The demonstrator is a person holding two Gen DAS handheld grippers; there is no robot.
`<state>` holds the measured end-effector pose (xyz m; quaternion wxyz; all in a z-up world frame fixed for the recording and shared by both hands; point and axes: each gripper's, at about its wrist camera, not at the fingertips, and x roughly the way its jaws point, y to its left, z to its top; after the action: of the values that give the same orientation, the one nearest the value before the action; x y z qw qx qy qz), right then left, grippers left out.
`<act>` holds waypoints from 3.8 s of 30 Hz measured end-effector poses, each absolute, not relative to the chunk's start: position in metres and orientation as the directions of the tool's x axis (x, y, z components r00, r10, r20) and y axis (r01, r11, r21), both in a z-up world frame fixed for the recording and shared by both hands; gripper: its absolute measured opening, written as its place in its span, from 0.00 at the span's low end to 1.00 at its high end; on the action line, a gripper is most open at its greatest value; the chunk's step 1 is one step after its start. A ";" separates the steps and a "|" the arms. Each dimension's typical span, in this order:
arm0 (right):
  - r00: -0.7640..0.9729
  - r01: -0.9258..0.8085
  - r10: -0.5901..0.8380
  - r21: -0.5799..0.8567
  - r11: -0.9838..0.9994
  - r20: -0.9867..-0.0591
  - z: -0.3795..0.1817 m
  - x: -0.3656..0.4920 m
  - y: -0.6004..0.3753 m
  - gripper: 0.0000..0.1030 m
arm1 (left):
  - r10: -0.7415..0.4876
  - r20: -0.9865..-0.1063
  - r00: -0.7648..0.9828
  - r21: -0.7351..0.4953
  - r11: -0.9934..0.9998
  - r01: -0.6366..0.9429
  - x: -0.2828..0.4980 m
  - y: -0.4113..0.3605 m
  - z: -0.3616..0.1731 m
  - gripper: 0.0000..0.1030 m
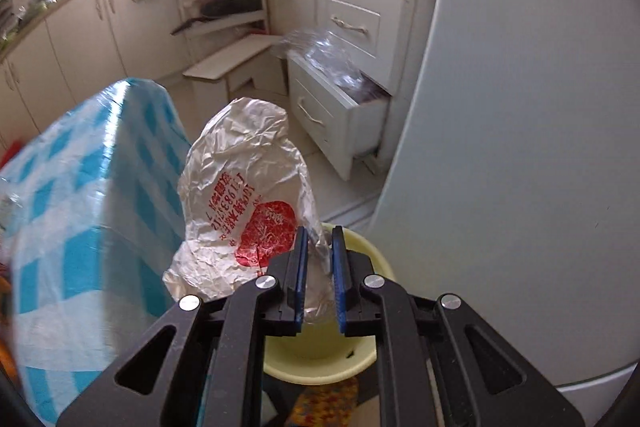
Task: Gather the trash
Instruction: 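Release the bag into the yellow bin with the right gripper while the left gripper drops the tissue in, then grasp the red-and-white paper wrapper with the left gripper, then grasp the silver pill blister pack with the right gripper while the left gripper holds the wrapper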
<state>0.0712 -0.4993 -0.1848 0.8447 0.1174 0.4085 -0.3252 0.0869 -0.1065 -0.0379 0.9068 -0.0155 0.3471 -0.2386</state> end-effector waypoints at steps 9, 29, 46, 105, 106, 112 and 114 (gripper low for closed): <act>0.163 0.608 -0.457 -0.275 0.744 -0.875 -0.267 0.106 -0.528 0.21 | -0.522 -0.627 0.578 -0.216 0.829 0.515 0.084 -0.169 -0.040 0.20; 0.853 0.457 -0.307 0.321 0.830 -0.423 -0.056 0.035 -0.527 0.79 | -0.555 -0.768 0.320 -0.282 0.741 0.609 0.109 -0.350 -0.132 0.20; 0.869 0.455 -0.280 0.434 0.778 -0.408 -0.054 0.044 -0.544 0.79 | -0.527 -0.837 0.147 -0.362 0.735 0.573 0.126 -0.440 -0.197 0.46; 0.704 0.071 0.254 0.421 0.904 -0.663 -0.112 0.180 -0.344 0.79 | -0.305 -0.774 0.554 -0.139 0.937 0.321 0.182 -0.073 -0.084 0.00; 0.699 0.060 0.258 0.415 0.908 -0.667 -0.113 0.182 -0.340 0.79 | -0.325 -0.762 0.559 -0.172 0.935 0.309 0.183 -0.063 -0.076 0.00; 0.642 -0.097 0.346 0.375 0.922 -0.684 -0.118 0.196 -0.293 0.79 | -0.364 -0.714 0.598 -0.287 0.931 0.224 0.190 -0.008 -0.062 0.00; 0.630 -0.174 0.381 0.356 0.918 -0.677 -0.118 0.198 -0.272 0.79 | -0.363 -0.709 0.605 -0.305 0.931 0.201 0.193 0.002 -0.067 0.00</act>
<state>0.1985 -0.2723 -0.1177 0.8935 0.1292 0.4010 0.1554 0.1925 0.0024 -0.0670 0.8906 -0.0972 0.4151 -0.1583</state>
